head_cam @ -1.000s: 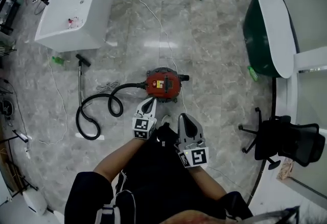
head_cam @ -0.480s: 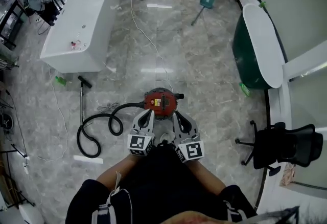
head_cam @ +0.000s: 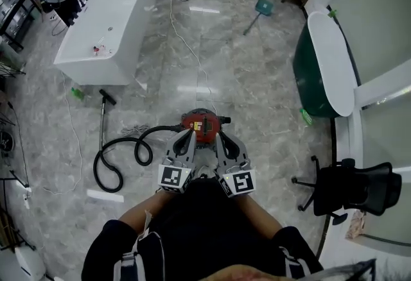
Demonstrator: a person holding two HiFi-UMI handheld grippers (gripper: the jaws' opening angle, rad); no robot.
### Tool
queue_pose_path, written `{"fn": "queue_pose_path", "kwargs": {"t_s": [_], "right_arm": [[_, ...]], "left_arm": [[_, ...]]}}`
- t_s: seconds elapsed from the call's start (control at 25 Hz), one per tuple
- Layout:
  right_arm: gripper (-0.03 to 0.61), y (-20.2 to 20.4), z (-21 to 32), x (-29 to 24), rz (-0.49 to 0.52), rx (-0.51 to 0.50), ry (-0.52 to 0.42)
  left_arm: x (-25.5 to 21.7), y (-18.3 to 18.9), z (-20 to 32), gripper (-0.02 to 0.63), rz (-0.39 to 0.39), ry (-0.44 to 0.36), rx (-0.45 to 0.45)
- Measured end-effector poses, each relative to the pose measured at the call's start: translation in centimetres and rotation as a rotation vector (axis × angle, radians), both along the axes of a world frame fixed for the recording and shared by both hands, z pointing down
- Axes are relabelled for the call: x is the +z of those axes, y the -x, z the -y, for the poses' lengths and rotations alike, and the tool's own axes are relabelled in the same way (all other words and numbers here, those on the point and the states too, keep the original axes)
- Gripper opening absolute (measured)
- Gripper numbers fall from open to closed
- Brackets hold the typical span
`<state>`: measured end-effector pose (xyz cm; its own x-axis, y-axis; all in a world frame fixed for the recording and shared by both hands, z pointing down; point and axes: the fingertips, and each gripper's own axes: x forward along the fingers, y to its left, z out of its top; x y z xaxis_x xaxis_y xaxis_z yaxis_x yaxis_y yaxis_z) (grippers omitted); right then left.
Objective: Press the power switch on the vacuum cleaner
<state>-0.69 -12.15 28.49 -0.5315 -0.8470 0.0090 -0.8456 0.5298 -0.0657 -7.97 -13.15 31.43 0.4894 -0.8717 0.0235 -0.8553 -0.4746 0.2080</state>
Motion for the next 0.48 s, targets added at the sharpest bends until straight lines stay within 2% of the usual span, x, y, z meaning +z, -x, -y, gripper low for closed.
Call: {"fn": "queue_pose_path", "kwargs": {"t_s": [0.24, 0.48], "right_arm": [[0.018, 0.9, -0.6, -0.1, -0.006, -0.028, -0.001], [0.018, 2.0, -1.2, -0.2, 0.015, -0.047, -0.022]], "left_arm": [[-0.1, -0.4, -1.4, 0.018, 0.003, -0.033, 0.01], [0.2, 0.4, -2.2, 0.018, 0.001, -0.027, -0.011]]}}
